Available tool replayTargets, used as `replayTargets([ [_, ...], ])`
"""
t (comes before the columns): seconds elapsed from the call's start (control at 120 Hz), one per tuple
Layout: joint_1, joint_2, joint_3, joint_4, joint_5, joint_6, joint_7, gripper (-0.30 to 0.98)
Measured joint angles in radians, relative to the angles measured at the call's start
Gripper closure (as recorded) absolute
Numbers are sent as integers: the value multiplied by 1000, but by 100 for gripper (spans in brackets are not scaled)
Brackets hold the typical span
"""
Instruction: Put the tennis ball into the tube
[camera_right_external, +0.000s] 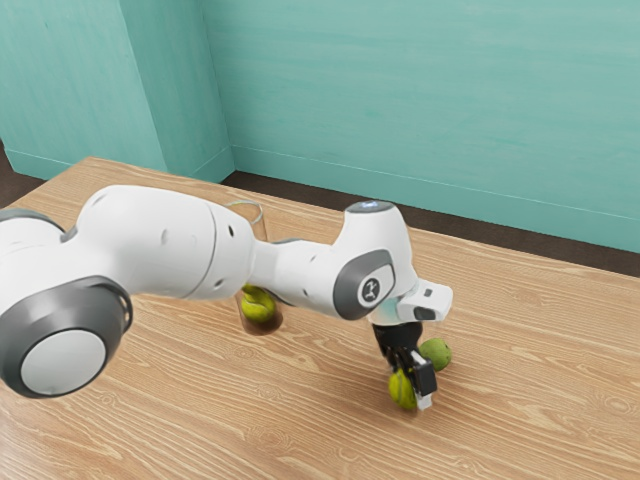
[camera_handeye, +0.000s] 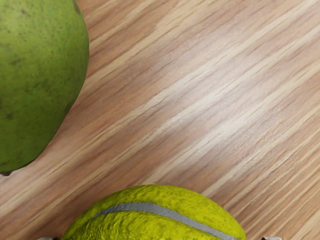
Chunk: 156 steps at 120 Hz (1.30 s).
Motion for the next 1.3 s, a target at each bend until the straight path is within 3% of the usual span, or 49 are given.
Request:
replayTargets([
  [0.258, 8, -45, 7, -8, 12, -6, -8, 31],
  [0.442, 12, -208, 84, -7, 102, -118, -17, 33],
  [0.608, 99, -309, 108, 30, 174, -220, -22, 33],
  [0.908, 246, -269, 156, 294, 262, -424, -23, 31],
  [1.3, 362, -248, 165, 313, 271, -545, -20, 31],
])
